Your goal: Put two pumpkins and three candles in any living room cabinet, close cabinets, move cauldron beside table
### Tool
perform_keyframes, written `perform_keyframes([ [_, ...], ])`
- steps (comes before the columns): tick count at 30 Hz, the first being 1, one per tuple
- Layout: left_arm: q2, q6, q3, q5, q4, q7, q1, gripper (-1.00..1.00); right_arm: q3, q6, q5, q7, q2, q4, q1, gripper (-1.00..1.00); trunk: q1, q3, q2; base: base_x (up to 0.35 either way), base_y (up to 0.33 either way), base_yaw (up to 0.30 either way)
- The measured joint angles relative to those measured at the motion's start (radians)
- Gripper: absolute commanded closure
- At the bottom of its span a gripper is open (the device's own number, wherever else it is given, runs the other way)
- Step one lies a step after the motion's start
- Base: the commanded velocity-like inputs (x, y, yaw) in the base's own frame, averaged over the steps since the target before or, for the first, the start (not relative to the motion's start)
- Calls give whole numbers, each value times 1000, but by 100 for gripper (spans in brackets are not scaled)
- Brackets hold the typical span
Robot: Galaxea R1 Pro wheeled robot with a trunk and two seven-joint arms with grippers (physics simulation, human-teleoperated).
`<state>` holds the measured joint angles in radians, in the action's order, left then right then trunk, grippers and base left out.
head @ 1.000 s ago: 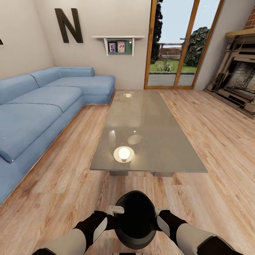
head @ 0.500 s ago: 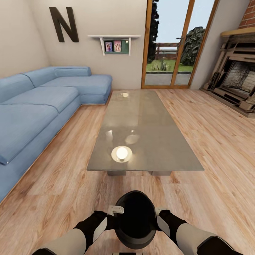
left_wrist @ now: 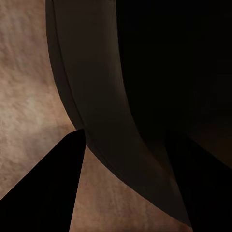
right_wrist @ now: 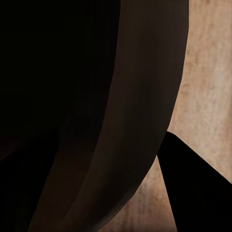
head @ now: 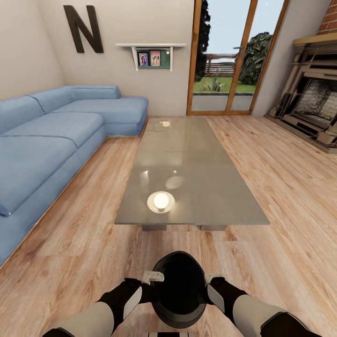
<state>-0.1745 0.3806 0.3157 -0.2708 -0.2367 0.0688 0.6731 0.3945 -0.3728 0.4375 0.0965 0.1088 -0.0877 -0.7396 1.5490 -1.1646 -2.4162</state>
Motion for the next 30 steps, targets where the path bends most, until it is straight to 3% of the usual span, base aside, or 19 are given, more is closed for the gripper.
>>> perform_keyframes([
  [20, 0, 0, 0, 0, 0, 0, 0, 100, 0, 0, 0, 0, 0, 0, 0, 100, 0, 0, 0, 0, 0, 0],
  [21, 0, 0, 0, 0, 0, 0, 0, 100, 0, 0, 0, 0, 0, 0, 0, -100, 0, 0, 0, 0, 0, 0],
  [30, 0, 0, -3, -2, 1, 1, 1, 100, -4, 1, 12, -1, 0, -4, 0, -100, 1, 0, 0, 0, 0, 0],
])
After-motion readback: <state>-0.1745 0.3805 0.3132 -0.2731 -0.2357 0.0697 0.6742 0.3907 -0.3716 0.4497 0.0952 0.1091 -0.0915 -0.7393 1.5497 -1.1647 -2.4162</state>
